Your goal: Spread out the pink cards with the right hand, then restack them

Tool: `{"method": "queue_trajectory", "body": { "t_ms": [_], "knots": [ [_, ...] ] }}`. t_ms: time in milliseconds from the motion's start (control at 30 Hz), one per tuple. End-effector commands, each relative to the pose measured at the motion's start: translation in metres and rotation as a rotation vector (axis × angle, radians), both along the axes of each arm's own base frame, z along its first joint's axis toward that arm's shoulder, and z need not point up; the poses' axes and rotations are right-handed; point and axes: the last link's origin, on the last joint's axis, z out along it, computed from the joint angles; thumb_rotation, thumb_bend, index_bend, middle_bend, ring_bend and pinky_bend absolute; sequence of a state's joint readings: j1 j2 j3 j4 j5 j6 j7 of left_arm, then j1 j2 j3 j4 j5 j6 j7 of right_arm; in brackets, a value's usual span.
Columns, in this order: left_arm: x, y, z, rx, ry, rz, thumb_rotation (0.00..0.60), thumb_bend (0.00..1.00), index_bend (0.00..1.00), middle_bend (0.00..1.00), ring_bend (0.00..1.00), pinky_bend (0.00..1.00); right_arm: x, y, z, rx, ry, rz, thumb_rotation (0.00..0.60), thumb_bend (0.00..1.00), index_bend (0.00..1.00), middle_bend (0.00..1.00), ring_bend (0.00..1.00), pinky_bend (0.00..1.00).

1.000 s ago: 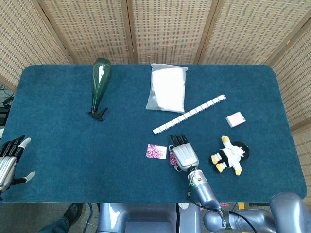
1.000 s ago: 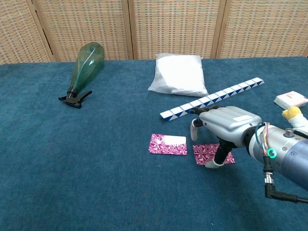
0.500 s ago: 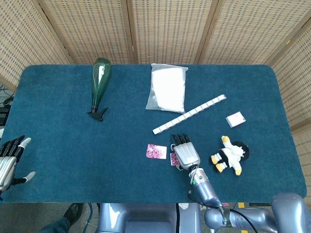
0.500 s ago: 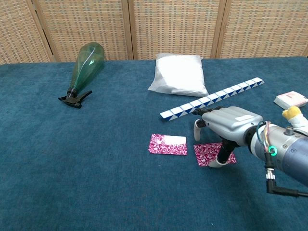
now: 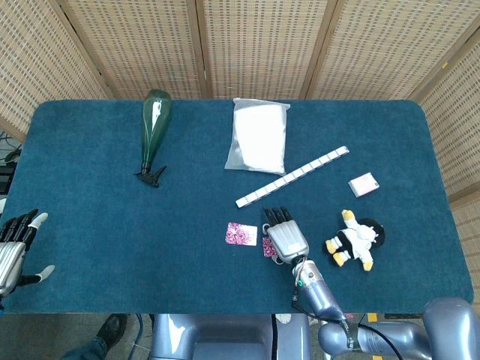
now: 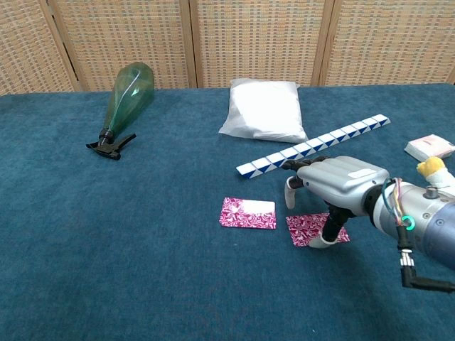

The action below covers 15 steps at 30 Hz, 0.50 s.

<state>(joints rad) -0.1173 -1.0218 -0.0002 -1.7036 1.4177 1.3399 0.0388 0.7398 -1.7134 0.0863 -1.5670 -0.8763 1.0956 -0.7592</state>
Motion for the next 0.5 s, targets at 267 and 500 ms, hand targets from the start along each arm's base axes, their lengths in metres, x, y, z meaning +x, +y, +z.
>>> {"method": "queue_trajectory", "body": {
  "t_ms": [267,500],
  "knots": [
    [-0.0001,-0.0002,0.0000,0.000,0.000,0.000,0.600,0.22,0.00,0.00,0.00,0.00,-0.0015,-0.0002,-0.0004,0.019,0.019,0.010,0.600,0.21,0.34,0.00,0.00,0.04],
    [-0.0001,-0.0001,0.0000,0.001,0.001,-0.001,0.600,0.22,0.00,0.00,0.00,0.00,-0.0026,-0.0019,-0.0019,0.020,0.034,0.004,0.600,0.21,0.34,0.00,0.00,0.04]
  ]
}}
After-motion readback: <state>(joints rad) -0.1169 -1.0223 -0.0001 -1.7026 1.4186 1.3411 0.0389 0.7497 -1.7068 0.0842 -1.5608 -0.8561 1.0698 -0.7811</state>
